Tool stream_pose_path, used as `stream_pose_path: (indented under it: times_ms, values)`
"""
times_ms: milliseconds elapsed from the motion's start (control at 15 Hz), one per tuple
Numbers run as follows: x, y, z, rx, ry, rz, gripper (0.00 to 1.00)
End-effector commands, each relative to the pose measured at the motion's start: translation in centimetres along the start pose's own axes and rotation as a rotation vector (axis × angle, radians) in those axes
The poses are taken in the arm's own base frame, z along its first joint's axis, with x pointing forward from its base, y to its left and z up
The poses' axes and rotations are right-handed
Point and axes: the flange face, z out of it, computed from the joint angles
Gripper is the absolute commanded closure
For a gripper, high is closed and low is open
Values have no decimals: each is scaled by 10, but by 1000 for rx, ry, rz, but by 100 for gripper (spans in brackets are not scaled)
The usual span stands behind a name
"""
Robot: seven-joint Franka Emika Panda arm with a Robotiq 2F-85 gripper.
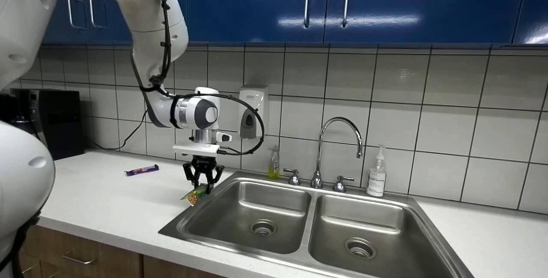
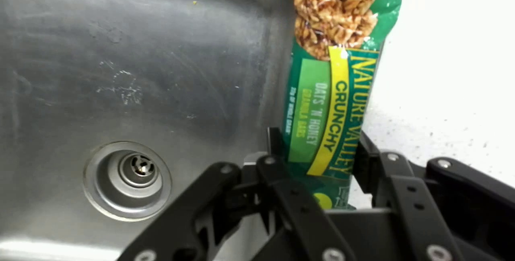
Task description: Remove the green chocolate bar from the sink
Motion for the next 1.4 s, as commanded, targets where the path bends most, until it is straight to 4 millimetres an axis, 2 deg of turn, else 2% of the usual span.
stream_pose_path:
  times_ms: [0, 467, 733, 1000, 1333]
  values:
    - [-3, -33, -7, 5, -26, -128, 82]
    - [3, -118, 5, 39, -41, -306, 82]
    - [4, -157, 19, 69, -49, -384, 82]
    - [11, -182, 33, 95, -49, -431, 82]
    - [26, -198, 50, 119, -53, -456, 82]
